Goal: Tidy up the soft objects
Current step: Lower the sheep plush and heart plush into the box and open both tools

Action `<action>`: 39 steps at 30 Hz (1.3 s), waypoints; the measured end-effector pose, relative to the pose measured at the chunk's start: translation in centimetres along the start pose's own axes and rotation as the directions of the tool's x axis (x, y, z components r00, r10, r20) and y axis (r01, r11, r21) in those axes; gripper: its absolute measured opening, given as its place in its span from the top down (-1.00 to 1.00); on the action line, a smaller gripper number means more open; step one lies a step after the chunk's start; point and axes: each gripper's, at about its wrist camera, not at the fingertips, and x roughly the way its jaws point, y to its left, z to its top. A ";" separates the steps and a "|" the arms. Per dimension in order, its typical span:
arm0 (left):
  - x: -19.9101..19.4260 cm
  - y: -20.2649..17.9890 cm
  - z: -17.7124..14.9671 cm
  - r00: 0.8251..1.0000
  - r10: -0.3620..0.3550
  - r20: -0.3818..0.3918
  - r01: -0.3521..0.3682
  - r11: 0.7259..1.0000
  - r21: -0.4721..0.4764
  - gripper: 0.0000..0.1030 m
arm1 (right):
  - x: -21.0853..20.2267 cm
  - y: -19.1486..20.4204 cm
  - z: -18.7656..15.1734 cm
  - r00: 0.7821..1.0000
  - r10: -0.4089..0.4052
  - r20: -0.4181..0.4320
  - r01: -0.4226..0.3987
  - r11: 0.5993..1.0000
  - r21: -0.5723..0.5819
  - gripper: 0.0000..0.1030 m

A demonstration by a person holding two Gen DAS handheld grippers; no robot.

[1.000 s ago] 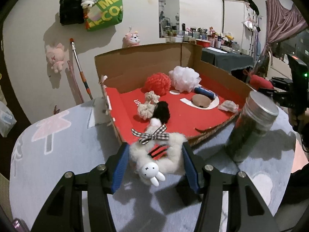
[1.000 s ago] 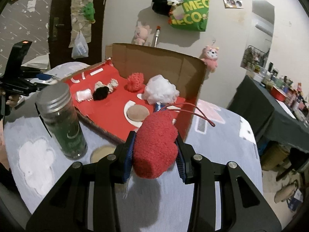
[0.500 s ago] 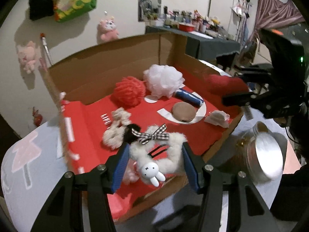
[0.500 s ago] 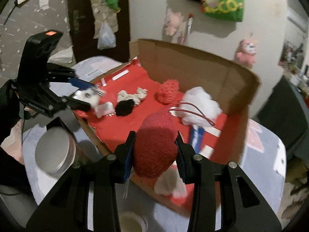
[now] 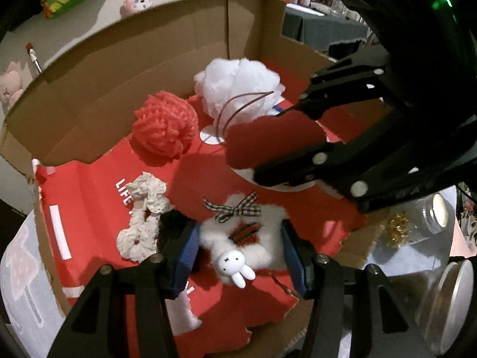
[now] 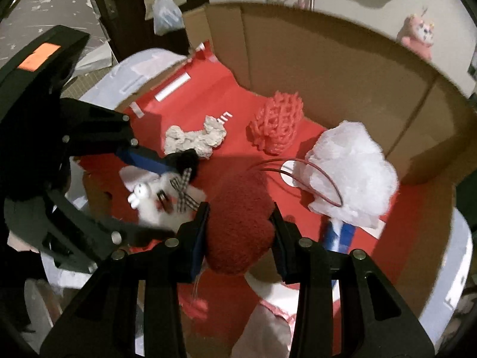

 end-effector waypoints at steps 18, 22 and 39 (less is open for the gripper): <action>2.2 0.5 0.9 0.997 0.036 -0.065 -0.035 0.999 0.007 -0.10 | 3.2 -0.9 0.0 0.995 -0.008 -0.104 0.013 0.999 0.050 0.26; 2.3 0.3 1.2 0.997 0.041 -0.066 -0.041 0.999 0.012 -0.11 | 3.5 -1.1 0.4 0.994 0.005 -0.106 0.002 0.998 0.064 0.26; 3.3 -0.4 0.5 0.997 0.048 -0.059 -0.049 0.999 -0.006 -0.22 | 4.2 -0.9 1.4 0.994 0.022 -0.110 -0.012 0.996 0.092 -0.01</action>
